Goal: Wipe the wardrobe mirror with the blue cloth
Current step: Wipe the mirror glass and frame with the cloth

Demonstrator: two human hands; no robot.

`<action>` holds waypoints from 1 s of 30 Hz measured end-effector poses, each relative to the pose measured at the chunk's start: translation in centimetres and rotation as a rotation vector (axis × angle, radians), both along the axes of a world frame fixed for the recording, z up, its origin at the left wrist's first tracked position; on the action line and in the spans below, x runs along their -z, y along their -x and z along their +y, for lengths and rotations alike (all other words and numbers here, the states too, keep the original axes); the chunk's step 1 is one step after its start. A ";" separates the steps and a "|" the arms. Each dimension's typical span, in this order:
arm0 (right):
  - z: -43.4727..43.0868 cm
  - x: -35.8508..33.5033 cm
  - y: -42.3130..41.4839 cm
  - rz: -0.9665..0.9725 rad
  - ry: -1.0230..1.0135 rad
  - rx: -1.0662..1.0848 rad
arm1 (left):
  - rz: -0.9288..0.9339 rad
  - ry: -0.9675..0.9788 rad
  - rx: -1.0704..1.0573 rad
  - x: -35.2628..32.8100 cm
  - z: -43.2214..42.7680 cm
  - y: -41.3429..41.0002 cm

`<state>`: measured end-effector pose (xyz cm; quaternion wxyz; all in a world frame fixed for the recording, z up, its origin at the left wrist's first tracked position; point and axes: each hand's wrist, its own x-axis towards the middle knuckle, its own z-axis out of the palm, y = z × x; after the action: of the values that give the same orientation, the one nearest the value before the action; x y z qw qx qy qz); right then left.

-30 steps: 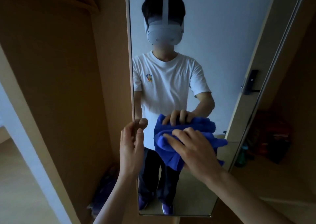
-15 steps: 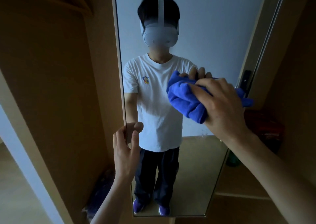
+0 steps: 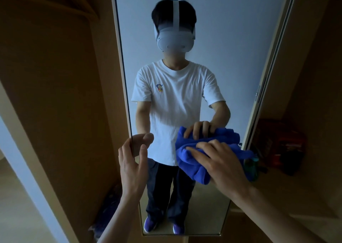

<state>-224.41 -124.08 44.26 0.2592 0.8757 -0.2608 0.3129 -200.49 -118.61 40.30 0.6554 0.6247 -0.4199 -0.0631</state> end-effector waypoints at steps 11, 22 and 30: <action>-1.3 -11.5 2.8 -0.252 0.109 0.099 | 0.010 -0.032 -0.055 -0.4 0.4 1.5; -1.7 -1.2 4.4 -0.045 0.010 0.040 | -0.006 -0.052 -0.077 0.0 0.5 1.6; -2.1 0.9 5.9 -0.129 -0.116 0.043 | -0.015 -0.080 -0.072 0.3 1.0 1.6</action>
<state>-230.31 -126.14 43.31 0.1974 0.8615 -0.3133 0.3475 -202.13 -117.63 39.99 0.6287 0.6655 -0.3991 -0.0513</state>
